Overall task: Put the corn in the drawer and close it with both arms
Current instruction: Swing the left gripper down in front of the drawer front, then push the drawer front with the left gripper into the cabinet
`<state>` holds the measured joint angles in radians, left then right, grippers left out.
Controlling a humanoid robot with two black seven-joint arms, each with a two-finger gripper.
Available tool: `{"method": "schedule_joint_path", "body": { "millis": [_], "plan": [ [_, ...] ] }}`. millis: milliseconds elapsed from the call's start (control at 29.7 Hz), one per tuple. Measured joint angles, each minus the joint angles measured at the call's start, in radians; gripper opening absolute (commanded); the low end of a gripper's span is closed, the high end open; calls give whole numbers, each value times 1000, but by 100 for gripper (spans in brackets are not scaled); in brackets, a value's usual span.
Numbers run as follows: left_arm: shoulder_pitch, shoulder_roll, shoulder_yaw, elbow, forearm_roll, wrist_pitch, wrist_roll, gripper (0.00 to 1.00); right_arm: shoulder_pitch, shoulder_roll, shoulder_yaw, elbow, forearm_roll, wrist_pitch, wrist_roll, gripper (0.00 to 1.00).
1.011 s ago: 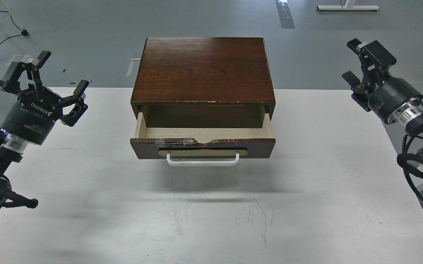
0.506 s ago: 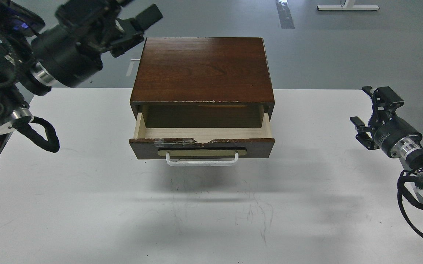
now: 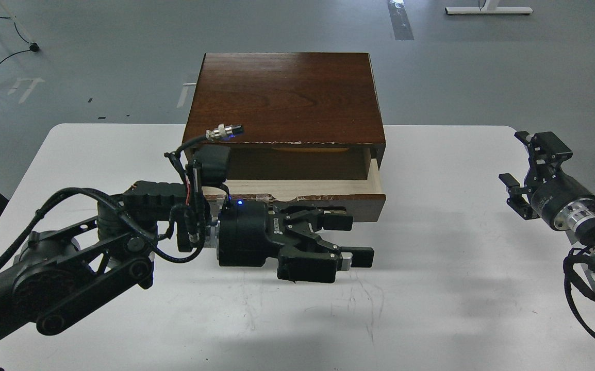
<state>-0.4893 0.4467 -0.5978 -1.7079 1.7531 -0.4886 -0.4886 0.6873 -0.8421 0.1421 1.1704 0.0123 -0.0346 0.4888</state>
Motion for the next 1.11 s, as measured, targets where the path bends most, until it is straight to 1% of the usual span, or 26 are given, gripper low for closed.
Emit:
{"method": "schedule_joint_path", "body": {
  "millis": [34,169,337,539,674,1112],
  "plan": [
    [29,0,2,3,2,0,0,0,-1,0,0,0,0,0,0,100],
    [129,6,2,25,0,18,0,0,-5,0,0,-1,0,-2,0,100],
    [194,33,-5,90,-16,42,0,0,-6,0,0,0,0,-2,0,100],
    [206,39,-29,188,-89,44,0,0,-8,0,0,-1,0,-2,0,100],
    [206,43,-44,230,-179,40,0,0,-9,1,-1,0,0,-2,0,100],
    [201,53,-79,255,-300,32,0,0,-23,11,0,0,0,-3,0,100]
  ]
}}
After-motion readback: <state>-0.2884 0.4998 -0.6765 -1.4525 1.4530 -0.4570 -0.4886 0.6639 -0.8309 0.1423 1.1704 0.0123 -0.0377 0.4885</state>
